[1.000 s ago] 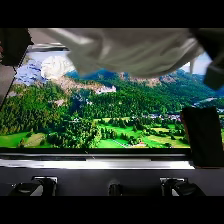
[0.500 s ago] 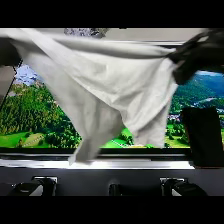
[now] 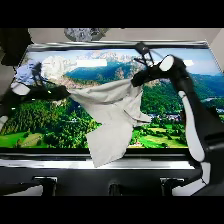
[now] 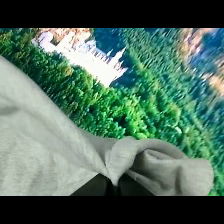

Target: Fold the shirts.

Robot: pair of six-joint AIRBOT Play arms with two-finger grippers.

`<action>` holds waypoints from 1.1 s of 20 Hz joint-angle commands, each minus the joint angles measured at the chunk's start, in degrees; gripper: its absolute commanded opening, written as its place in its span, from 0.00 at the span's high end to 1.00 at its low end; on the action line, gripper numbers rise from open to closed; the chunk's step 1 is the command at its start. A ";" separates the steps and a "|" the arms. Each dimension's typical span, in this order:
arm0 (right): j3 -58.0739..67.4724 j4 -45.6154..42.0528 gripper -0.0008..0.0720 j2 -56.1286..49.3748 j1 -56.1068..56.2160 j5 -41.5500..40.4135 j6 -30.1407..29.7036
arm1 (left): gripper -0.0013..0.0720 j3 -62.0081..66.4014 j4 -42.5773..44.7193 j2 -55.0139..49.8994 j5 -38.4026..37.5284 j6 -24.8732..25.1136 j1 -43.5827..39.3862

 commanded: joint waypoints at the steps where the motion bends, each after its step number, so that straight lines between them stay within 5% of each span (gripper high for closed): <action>1: 0.09 2.97 0.45 -4.87 0.00 3.93 2.58 | 0.93 -0.50 -3.56 -6.91 -0.20 0.15 -0.02; 2: 0.09 3.17 0.16 -4.09 -0.42 6.14 2.43 | 0.93 -0.46 -3.52 -6.84 -0.22 0.90 0.02; 7: 0.07 0.92 0.14 4.31 -8.66 32.85 -3.37 | 0.93 1.53 -3.48 -6.34 -6.78 8.37 4.11; 11: -4.70 -7.02 0.14 9.51 -15.80 41.70 1.53 | 0.93 1.55 -2.19 -6.47 -9.84 8.33 8.76; 15: -30.36 -0.76 0.01 19.65 -11.47 32.46 0.44 | 0.93 1.51 -1.79 -6.56 -10.27 8.37 9.86; 22: -59.56 16.31 0.01 21.77 0.92 6.45 -1.27 | 0.93 -0.22 1.01 -6.58 -11.30 10.32 9.81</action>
